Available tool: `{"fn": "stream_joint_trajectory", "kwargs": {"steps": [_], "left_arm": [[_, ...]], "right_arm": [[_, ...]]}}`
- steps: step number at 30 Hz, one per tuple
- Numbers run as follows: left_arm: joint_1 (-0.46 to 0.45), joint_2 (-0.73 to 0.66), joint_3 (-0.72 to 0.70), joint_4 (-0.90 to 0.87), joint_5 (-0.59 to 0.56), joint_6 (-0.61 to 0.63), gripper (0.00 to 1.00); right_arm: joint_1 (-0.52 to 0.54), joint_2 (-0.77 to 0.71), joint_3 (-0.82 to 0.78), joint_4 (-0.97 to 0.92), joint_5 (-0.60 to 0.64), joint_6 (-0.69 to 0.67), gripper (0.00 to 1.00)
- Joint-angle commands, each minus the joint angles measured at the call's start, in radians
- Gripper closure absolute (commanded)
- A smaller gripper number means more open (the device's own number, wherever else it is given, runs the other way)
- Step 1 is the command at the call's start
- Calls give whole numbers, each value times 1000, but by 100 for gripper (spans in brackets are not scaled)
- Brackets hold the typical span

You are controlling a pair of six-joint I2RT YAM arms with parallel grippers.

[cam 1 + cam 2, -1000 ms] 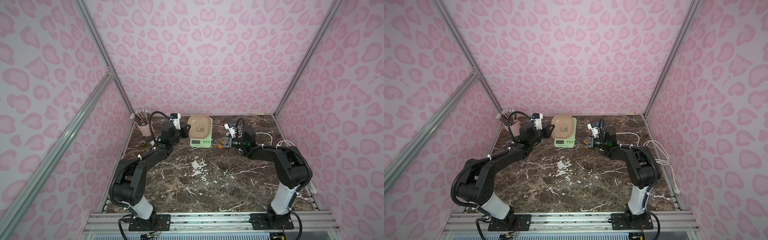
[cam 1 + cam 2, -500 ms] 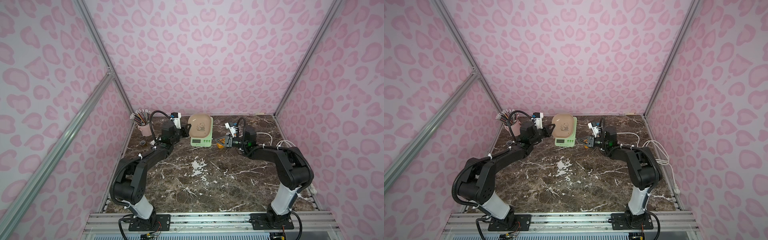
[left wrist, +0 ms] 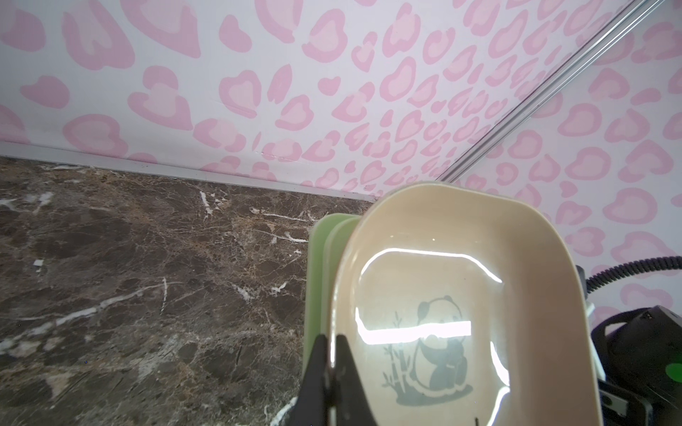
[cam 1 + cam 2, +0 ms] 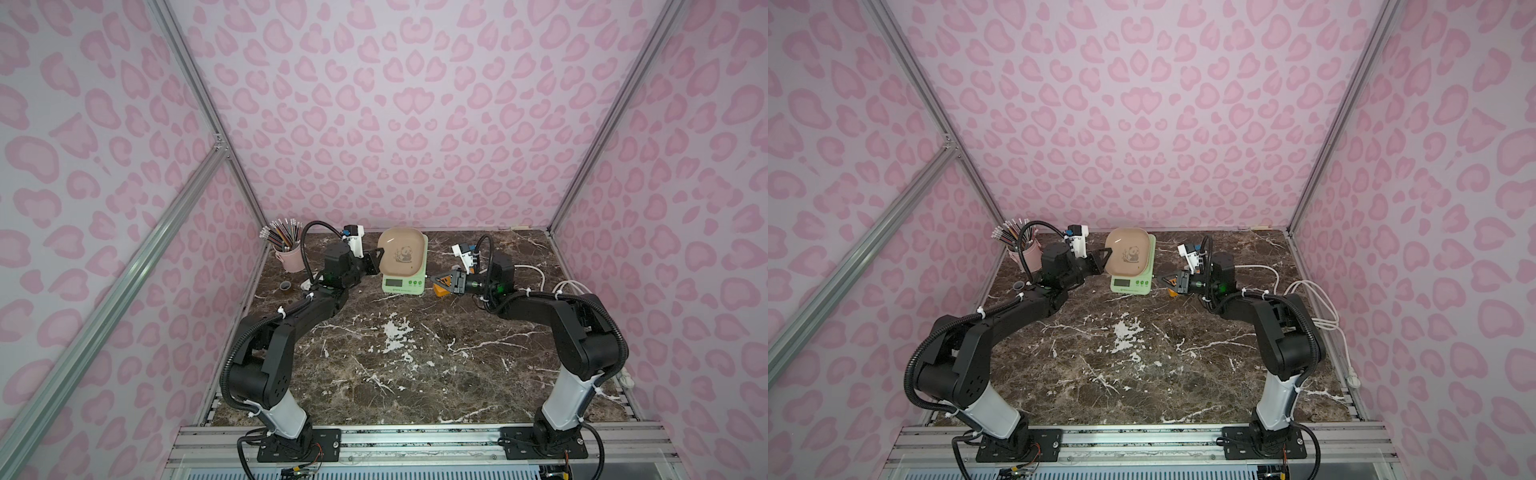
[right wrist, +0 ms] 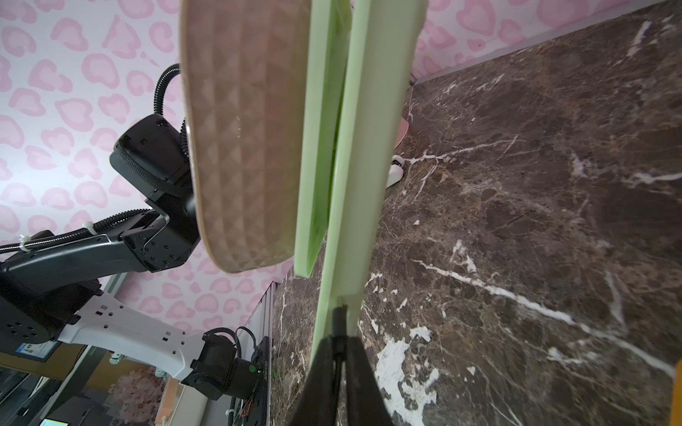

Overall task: Charge the electronic scale
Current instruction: Insert the charging cable into the electronic scale.

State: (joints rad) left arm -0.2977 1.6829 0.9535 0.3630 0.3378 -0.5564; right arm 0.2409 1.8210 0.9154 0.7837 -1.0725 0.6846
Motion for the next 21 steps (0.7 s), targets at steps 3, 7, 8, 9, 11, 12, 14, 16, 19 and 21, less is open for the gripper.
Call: {"fn": "stream_joint_trajectory", "kwargs": {"steps": [3, 7, 8, 9, 11, 12, 14, 16, 19, 21], "left_arm": [[-3, -6, 10, 104, 29, -20, 96], [-3, -9, 10, 110, 29, -24, 96], [-3, -8, 10, 110, 29, -25, 96], [-4, -9, 10, 111, 29, -27, 96], [-4, -9, 9, 110, 27, -28, 96], [-3, -9, 8, 110, 27, -30, 96], [-4, -8, 8, 110, 25, -31, 96], [-4, -7, 10, 110, 26, -33, 96], [-4, -5, 11, 147, 26, -40, 96], [-3, -4, 13, 152, 27, -41, 96]], "right_arm": [[2, 7, 1, 48, -4, 16, 100], [3, 11, 2, 39, -3, 14, 100], [3, 12, 3, 40, -4, 14, 100], [2, 14, 4, 41, -4, 15, 100], [2, 16, 4, 37, -4, 13, 100], [2, 17, 4, 36, -4, 11, 100], [3, 19, 5, 29, -4, 5, 100], [2, 21, 6, 28, -3, 1, 100], [1, 24, 5, 28, -5, 0, 100], [3, 24, 6, 28, -4, 0, 100]]}}
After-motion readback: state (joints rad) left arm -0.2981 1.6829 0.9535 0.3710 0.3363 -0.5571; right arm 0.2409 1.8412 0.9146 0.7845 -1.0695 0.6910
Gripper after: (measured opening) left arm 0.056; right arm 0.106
